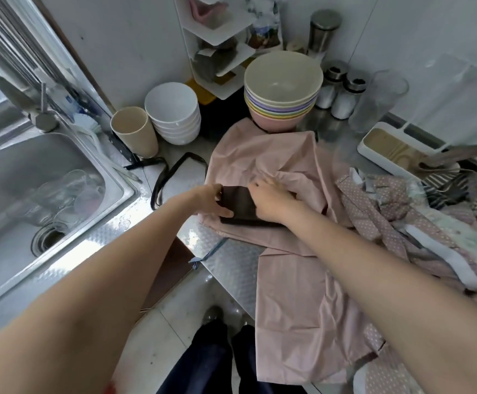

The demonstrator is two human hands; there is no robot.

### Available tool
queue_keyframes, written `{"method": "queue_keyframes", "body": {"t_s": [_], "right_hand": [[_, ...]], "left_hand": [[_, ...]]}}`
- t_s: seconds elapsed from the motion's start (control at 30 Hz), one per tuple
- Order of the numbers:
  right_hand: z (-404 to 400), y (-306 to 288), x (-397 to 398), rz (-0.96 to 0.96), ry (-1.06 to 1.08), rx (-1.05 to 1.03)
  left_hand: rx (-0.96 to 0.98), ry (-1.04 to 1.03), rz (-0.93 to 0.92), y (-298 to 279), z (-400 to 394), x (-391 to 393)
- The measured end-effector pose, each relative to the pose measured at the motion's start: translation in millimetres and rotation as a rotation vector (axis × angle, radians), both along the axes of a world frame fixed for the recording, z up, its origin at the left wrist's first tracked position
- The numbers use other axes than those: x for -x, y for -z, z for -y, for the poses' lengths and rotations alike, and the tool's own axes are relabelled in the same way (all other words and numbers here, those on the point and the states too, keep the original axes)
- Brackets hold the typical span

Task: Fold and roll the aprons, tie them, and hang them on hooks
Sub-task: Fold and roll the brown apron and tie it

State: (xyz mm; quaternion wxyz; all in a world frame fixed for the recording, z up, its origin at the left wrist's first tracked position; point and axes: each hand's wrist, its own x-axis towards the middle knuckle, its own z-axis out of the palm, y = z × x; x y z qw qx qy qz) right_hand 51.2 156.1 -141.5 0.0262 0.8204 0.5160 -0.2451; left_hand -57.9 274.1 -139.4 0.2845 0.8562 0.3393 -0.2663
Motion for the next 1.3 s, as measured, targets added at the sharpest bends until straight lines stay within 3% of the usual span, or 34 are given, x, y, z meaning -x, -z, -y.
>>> {"method": "queue_keyframes", "body": {"t_s": [0.1,0.27,0.4,0.67,0.73,0.83,1.03,1.2,1.3], "right_hand": [[-11,13,10,-0.182,0.089,0.048],[-28,20,5,-0.181,0.14,0.123],[-32,7,3,-0.296,0.172,0.144],[-23,-32,-15,-0.654,0.323,0.284],[-22,-40,-12,-0.641,0.249,0.309],[-23,-49,-4,-0.42,0.046,0.375],[-17,-54,10,-0.342,0.067,0.218],[-4,-43,7,-0.445,0.315,0.01],[7,-40,7,-0.611,0.448,-0.134]], "left_hand": [[0.011,0.016,0.014,3,-3,2],[0.059,0.054,0.012,9,-7,4],[0.077,0.152,-0.036,6,-21,8],[0.097,0.199,0.124,-17,-39,-1],[0.078,0.248,0.128,-25,-40,-8],[0.033,0.28,0.116,-35,-39,-20],[-0.113,0.394,0.211,-58,-16,-44],[-0.128,0.501,0.363,-69,-1,-51],[-0.145,0.65,0.428,-76,3,-46]]}}
